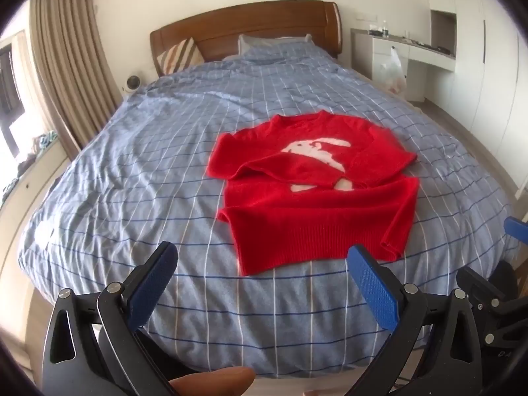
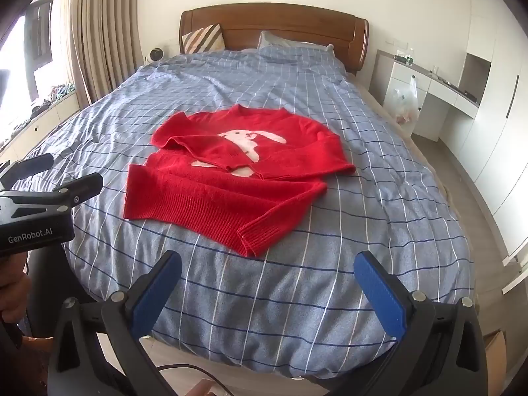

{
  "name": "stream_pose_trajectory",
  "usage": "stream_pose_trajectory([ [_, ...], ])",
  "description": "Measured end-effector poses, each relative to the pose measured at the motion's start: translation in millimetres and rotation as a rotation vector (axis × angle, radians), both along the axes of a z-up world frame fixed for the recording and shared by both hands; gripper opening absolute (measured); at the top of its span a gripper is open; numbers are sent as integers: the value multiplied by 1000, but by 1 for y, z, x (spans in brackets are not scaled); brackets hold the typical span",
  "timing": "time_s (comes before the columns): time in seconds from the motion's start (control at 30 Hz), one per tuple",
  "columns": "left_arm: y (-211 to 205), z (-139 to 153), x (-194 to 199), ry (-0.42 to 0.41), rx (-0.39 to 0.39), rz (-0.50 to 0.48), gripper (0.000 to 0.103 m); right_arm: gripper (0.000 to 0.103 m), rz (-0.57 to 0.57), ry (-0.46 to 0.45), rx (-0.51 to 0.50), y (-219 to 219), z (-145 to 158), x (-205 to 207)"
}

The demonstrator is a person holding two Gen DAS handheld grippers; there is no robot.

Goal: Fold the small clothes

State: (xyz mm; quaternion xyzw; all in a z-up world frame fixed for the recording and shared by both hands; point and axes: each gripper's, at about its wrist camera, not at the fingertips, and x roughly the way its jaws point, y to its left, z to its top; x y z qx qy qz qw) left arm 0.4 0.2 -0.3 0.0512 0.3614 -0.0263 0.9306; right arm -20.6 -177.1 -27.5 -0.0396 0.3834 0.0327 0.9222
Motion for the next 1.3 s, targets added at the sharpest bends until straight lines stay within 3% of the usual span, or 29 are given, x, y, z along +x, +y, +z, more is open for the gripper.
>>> stream_pose_trajectory([
  [0.43, -1, -12, 5, 137, -26, -26, 103, 103, -23, 34, 26, -4, -6, 5],
  [0.6, -3, -10, 2, 110, 18, -16, 103, 103, -29, 29, 26, -1, -7, 3],
  [1.3, 1, -5, 2, 94, 5, 12, 103, 103, -63, 48, 28, 0, -5, 3],
])
